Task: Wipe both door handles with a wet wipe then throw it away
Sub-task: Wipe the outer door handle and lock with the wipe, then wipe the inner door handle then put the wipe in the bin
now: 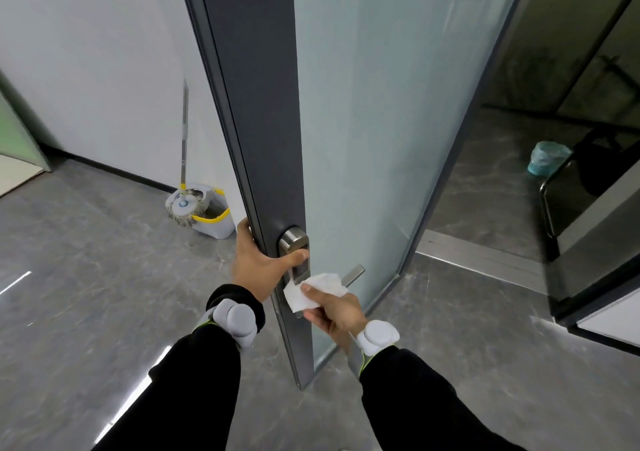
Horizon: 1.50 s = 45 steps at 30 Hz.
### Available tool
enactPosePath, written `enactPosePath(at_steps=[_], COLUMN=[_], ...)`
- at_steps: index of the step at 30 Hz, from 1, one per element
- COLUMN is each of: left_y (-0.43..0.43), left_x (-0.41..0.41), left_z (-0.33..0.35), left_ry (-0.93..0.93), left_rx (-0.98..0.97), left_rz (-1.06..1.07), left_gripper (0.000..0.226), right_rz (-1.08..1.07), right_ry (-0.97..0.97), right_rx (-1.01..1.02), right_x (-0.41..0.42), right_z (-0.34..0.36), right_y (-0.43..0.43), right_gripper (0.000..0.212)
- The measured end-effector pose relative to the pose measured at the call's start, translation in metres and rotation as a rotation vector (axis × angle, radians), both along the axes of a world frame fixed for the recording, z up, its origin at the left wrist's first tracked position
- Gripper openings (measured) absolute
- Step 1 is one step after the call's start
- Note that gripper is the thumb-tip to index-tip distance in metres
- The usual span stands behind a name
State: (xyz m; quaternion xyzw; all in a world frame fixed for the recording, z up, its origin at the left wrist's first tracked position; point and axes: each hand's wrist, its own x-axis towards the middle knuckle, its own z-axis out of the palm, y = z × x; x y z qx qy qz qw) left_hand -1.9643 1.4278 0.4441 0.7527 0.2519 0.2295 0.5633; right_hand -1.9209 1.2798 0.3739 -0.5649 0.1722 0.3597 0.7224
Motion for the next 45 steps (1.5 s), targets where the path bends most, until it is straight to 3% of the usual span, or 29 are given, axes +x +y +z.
enactPosePath(at_steps=[6, 11, 16, 27, 34, 38, 41, 45], left_y=[-0.006, -0.009, -0.01, 0.002, 0.015, 0.023, 0.043, 0.07], left_x=[0.003, 0.004, 0.004, 0.0, 0.002, -0.002, -0.01, -0.031], left_z=[-0.004, -0.005, -0.009, -0.008, -0.01, -0.006, -0.008, -0.018], left_ry=[-0.033, -0.049, -0.075, -0.077, 0.013, 0.04, 0.111, 0.207], left_rx=[-0.04, -0.028, -0.044, -0.031, 0.035, 0.105, 0.202, 0.197], left_rz=[0.018, 0.032, 0.041, 0.008, -0.003, -0.105, -0.274, -0.463], left_gripper=[0.092, 0.087, 0.085, 0.097, 0.11, 0.113, 0.111, 0.099], right_rz=[0.021, 0.001, -0.008, 0.077, 0.018, -0.011, 0.034, 0.166], right_ry=[-0.041, -0.139, -0.219, -0.352, -0.387, -0.427, -0.517, -0.479], right_rx=[-0.001, -0.07, -0.136, -0.469, -0.602, -0.679, -0.879, -0.762], right_x=[0.032, 0.045, 0.062, 0.062, 0.049, 0.031, 0.009, -0.032], right_z=[0.003, -0.004, -0.007, -0.01, 0.001, 0.009, 0.012, 0.025], right_y=[-0.02, -0.031, -0.045, -0.025, -0.018, -0.012, -0.012, -0.002], right_gripper=[0.011, 0.026, 0.026, 0.025, 0.046, 0.054, 0.05, 0.032])
